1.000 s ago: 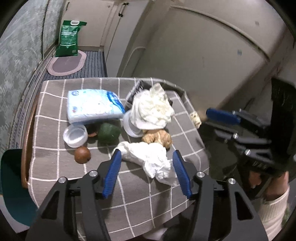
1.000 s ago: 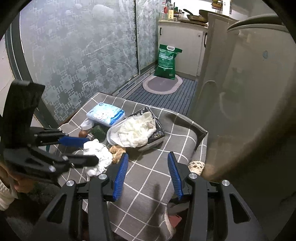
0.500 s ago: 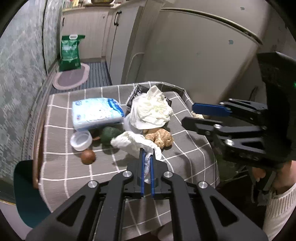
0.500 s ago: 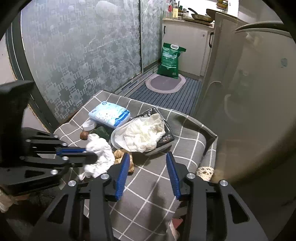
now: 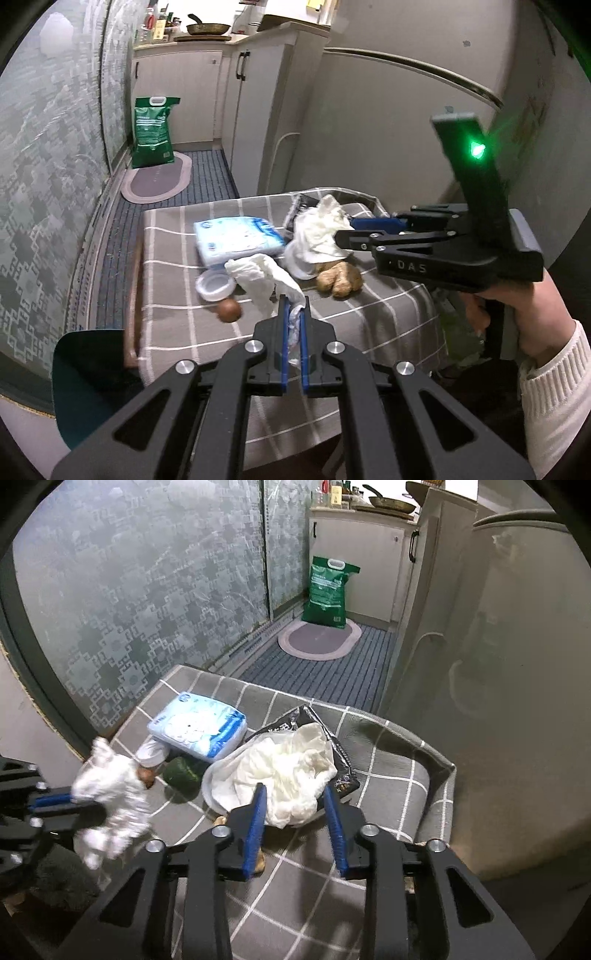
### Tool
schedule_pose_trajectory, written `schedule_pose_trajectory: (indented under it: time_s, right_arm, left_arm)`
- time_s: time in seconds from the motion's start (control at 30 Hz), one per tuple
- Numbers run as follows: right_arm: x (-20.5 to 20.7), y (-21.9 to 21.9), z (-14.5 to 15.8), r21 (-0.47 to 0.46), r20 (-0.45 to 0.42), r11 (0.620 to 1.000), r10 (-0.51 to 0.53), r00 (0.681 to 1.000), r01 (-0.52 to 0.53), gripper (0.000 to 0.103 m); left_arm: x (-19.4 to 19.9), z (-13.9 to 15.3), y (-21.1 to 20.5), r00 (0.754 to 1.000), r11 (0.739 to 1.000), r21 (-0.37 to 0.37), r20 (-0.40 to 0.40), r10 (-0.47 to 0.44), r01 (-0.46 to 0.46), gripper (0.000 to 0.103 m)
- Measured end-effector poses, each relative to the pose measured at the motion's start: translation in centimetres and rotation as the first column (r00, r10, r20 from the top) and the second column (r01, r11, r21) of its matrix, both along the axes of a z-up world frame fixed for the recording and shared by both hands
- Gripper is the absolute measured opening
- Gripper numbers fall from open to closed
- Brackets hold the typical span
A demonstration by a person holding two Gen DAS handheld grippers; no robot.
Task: Collect trash
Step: 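Lift the tissue with the left gripper while the right gripper grasps the white napkin, then carry both tissues to the teal bin and open both grippers over it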
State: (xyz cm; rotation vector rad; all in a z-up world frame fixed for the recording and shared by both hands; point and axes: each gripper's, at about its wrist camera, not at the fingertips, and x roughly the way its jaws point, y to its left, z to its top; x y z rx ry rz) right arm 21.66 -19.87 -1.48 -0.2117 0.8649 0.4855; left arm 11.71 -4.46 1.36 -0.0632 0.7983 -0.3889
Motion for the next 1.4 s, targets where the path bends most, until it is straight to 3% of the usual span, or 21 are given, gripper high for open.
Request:
schedule_pose_trajectory:
  time_s: [0.23,0.57,1.0,1.4]
  right_arm:
    - [-1.2,0.2,2.1,-0.023,0.069,1.0,-0.019,0.997,0.021,0.014]
    - [-4.0,1.8,6.6,0.052,0.191,0.999,0.003,0.982,-0.013,0.014]
    - [-6.3,10.2,7.6,0.085,0.194,0.975,0.187,0.963,-0.206,0.014]
    - [-7.4,19.0,4.5,0.045,0.098,0.94,0.334,0.938,-0.339,0.014]
  left_arm:
    - [-1.0,0.4,3.1,0.998,0.998,0.016,0.024,0.054,-0.054,0.006]
    - [-3.0,1.2,8.5,0.987,0.989,0.028,0.067,0.144,-0.146,0.006]
    - [-4.1,-1.4,15.5,0.967,0.965,0.058,0.025,0.255,-0.256,0.006]
    - [-4.6,-7.1,20.6,0.94,0.943,0.12,-0.114,0.322,-0.309,0.006]
